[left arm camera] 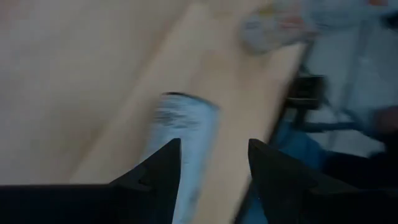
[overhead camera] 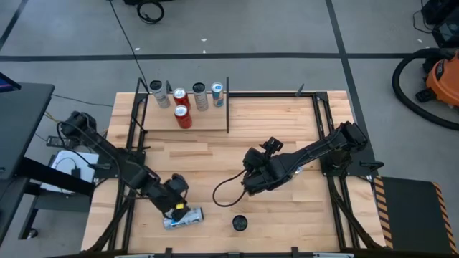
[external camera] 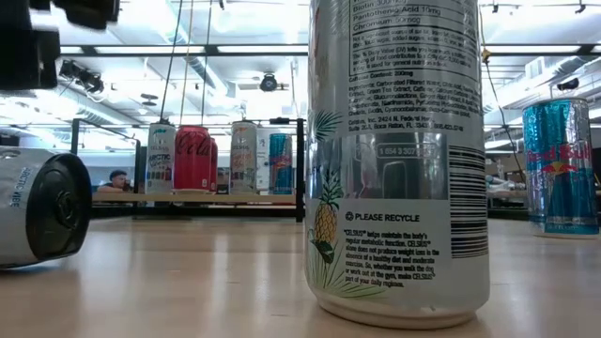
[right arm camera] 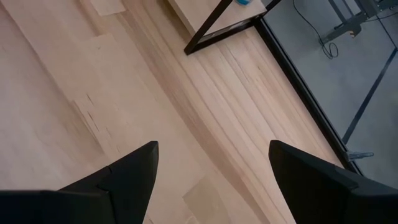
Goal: Place canned beverage on shelf
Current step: Put the blue-white soda can on the shelf aligned with the other blue-white soda can
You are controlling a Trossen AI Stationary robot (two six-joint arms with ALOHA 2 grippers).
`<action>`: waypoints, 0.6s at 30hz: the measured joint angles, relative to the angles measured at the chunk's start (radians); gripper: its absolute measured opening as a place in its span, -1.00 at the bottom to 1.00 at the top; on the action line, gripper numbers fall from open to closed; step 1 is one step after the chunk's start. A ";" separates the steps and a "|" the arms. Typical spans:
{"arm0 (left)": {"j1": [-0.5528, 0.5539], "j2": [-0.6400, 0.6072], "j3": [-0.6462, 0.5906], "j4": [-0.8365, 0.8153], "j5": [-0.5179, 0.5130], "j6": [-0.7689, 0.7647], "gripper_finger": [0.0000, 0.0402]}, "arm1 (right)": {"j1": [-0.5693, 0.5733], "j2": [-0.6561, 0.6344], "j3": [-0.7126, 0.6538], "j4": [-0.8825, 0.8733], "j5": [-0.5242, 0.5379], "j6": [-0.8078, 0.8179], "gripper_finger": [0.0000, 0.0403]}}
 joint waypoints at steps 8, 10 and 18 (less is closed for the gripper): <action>-0.003 0.012 0.001 0.114 -0.009 0.078 -0.08 | 0.000 0.000 0.000 0.003 0.007 0.000 0.56; -0.004 0.012 0.001 0.118 -0.009 0.069 -0.08 | 0.000 0.000 0.000 0.003 0.007 0.000 0.56; -0.060 0.016 0.001 0.147 0.000 0.028 -0.08 | 0.000 0.000 0.000 0.016 0.011 0.000 0.56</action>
